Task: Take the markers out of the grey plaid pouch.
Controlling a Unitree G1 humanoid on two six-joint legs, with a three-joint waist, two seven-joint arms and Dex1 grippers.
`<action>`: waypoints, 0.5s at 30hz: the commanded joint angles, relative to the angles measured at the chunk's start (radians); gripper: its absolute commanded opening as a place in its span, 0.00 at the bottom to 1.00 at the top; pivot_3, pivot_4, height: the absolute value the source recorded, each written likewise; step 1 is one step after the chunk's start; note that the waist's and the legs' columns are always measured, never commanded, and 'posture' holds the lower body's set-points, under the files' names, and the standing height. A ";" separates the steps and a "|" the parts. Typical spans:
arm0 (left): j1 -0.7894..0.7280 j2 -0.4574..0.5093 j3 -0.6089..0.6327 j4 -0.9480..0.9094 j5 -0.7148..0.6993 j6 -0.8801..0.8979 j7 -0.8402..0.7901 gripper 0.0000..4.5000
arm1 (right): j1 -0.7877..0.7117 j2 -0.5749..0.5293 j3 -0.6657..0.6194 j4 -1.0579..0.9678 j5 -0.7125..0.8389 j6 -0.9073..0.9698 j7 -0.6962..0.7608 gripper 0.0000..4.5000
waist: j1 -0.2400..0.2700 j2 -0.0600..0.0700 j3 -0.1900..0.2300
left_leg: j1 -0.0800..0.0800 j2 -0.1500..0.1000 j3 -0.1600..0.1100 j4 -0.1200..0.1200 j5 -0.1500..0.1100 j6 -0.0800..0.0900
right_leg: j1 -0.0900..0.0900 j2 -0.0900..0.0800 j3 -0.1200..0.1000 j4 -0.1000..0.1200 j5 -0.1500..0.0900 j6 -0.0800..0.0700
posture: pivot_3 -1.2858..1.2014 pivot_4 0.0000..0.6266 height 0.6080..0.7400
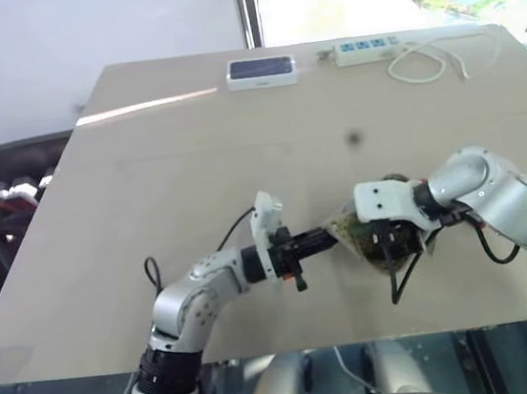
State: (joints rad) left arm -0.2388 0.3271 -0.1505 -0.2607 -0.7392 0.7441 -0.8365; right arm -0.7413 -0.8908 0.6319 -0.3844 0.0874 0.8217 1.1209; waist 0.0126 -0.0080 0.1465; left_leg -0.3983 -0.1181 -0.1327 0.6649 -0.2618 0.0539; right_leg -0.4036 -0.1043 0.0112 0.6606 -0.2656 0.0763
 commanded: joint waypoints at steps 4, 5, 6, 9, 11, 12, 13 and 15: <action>-0.016 -0.022 -0.012 -0.018 -0.015 0.009 -0.004 0.00 | 0.001 0.072 0.067 0.193 -0.119 -0.112 0.012 0.99 | -0.002 -0.001 -0.001 | 0.001 0.000 0.000 0.000 0.000 0.000 | 0.000 0.000 0.000 0.001 0.000 0.000 | 0.52 0.24 0.98; -0.015 -0.024 -0.011 -0.019 -0.015 0.010 -0.002 0.00 | 0.005 0.076 0.070 0.207 -0.124 -0.119 0.024 0.99 | -0.002 -0.001 -0.001 | 0.001 0.000 0.000 0.000 0.000 0.000 | 0.001 0.000 0.000 0.001 0.000 0.000 | 0.52 0.24 0.98; -0.015 -0.025 -0.011 -0.019 -0.014 0.009 0.000 0.00 | 0.010 0.079 0.070 0.218 -0.129 -0.127 0.034 0.99 | -0.002 -0.001 -0.001 | 0.002 0.000 0.000 0.000 0.000 0.000 | 0.001 0.000 0.000 0.001 0.000 0.000 | 0.52 0.24 0.98; -0.013 -0.027 -0.004 -0.020 -0.011 0.006 0.008 0.00 | 0.024 0.082 0.066 0.238 -0.138 -0.144 0.055 0.81 | -0.001 -0.002 -0.002 | 0.003 0.000 0.000 0.001 0.000 0.000 | 0.002 0.001 0.000 0.001 0.000 0.000 | 0.52 0.24 0.98; -0.012 -0.027 -0.001 -0.017 -0.008 0.002 0.010 0.00 | 0.030 0.080 0.061 0.244 -0.142 -0.151 0.070 0.60 | -0.001 -0.002 -0.002 | 0.003 0.000 0.000 0.001 0.000 0.000 | 0.003 0.001 0.000 0.001 0.000 0.000 | 0.52 0.24 0.98; -0.011 -0.027 0.001 -0.016 -0.007 0.001 0.010 0.00 | 0.032 0.080 0.056 0.245 -0.143 -0.153 0.075 0.51 | -0.001 -0.002 -0.002 | 0.004 0.000 0.000 0.002 0.000 0.000 | 0.003 0.001 0.000 0.001 0.000 0.000 | 0.52 0.24 0.98; -0.010 -0.026 0.002 -0.016 -0.006 0.000 0.011 0.00 | 0.035 0.078 0.049 0.241 -0.141 -0.152 0.081 0.42 | -0.001 -0.002 -0.002 | 0.004 0.000 0.000 0.002 0.000 0.000 | 0.004 0.001 0.000 0.001 0.000 0.000 | 0.52 0.24 0.98; -0.009 -0.025 0.003 -0.014 -0.003 -0.002 0.011 0.00 | 0.038 0.074 0.039 0.237 -0.141 -0.153 0.090 0.24 | -0.001 -0.002 -0.002 | 0.006 0.000 0.000 0.002 0.000 0.000 | 0.005 0.000 0.000 0.001 0.000 0.000 | 0.52 0.24 0.98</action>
State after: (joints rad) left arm -0.2388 0.3108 -0.1647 -0.2507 -0.7299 0.7590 -0.8209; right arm -0.7287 -0.8045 0.6523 -0.1936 -0.0088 0.6566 1.2146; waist 0.0119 -0.0103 0.1444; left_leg -0.3924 -0.1179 -0.1332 0.6667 -0.2619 0.0537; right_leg -0.3978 -0.1038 0.0109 0.6617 -0.2655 0.0762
